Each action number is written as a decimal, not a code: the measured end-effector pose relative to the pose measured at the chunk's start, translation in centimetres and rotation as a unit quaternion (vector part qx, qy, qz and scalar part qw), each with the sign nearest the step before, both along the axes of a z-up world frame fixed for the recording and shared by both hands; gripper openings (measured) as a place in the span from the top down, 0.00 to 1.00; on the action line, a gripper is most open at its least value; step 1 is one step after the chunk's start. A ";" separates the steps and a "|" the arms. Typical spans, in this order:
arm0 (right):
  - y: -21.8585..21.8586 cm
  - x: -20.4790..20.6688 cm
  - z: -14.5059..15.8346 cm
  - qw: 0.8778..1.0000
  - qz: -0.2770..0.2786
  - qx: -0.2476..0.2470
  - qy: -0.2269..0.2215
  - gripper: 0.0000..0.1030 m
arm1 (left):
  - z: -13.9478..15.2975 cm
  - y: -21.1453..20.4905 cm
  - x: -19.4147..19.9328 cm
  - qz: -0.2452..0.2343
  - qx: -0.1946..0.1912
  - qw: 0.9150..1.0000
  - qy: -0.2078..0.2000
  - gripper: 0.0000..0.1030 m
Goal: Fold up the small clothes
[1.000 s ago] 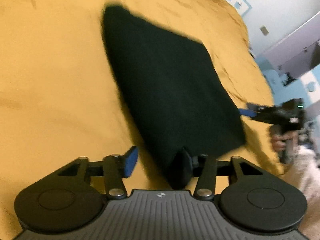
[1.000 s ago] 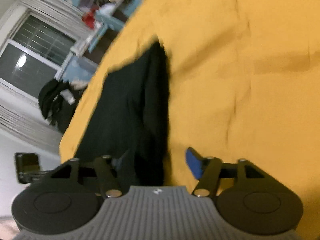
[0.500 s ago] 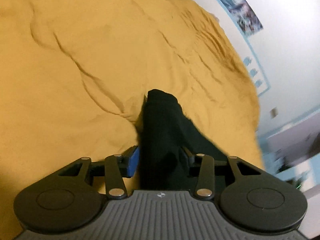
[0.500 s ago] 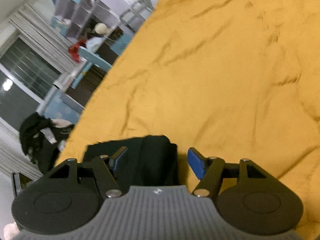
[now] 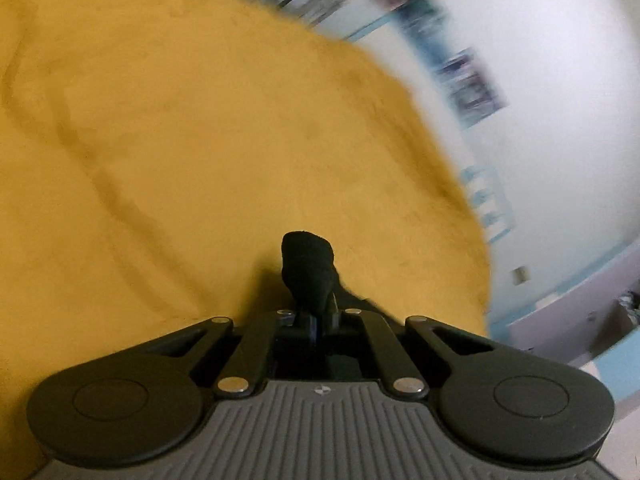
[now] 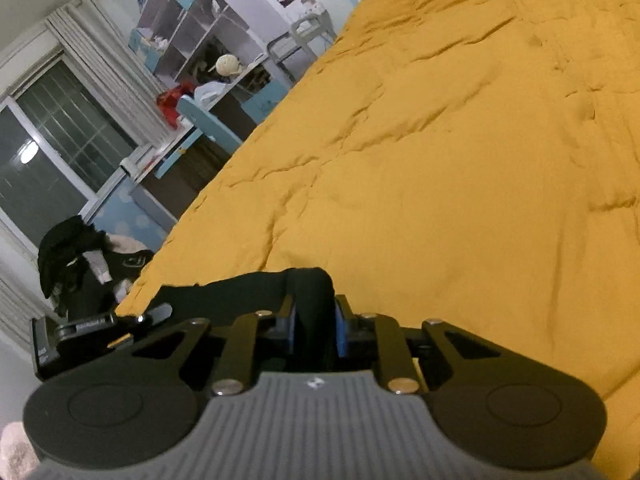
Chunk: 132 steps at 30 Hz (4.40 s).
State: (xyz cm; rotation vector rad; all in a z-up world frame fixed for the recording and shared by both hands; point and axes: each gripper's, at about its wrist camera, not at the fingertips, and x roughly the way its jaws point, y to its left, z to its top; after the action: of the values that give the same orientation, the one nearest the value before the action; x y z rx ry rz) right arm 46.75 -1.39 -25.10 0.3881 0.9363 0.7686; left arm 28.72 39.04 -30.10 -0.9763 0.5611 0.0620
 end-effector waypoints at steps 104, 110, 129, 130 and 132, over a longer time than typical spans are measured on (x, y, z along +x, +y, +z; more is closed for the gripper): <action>-0.8 -7.4 3.3 0.996 0.006 0.004 -0.091 0.66 | 6.0 -22.8 -24.6 -0.113 0.201 0.973 0.030 0.30; 1.8 -3.5 0.1 0.998 -0.001 -0.045 -0.042 0.67 | 5.8 -23.3 -24.5 -0.116 0.206 0.971 0.025 0.25; -8.4 -25.9 2.8 0.989 0.071 -0.098 -0.081 0.54 | 7.2 -24.0 -25.2 -0.108 0.236 0.965 0.028 0.30; -8.8 -26.4 2.4 0.989 0.066 -0.105 -0.086 0.56 | 6.9 -24.3 -25.3 -0.115 0.249 0.961 0.029 0.30; -9.4 -26.9 1.9 0.988 0.062 -0.106 -0.089 0.57 | 6.2 -24.8 -25.5 -0.119 0.266 0.956 0.034 0.31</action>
State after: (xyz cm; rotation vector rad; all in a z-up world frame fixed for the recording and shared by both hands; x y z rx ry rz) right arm 19.90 -10.82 -23.21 0.0737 0.8688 0.7943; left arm 3.18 14.25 -23.92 -0.3787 0.6763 0.0292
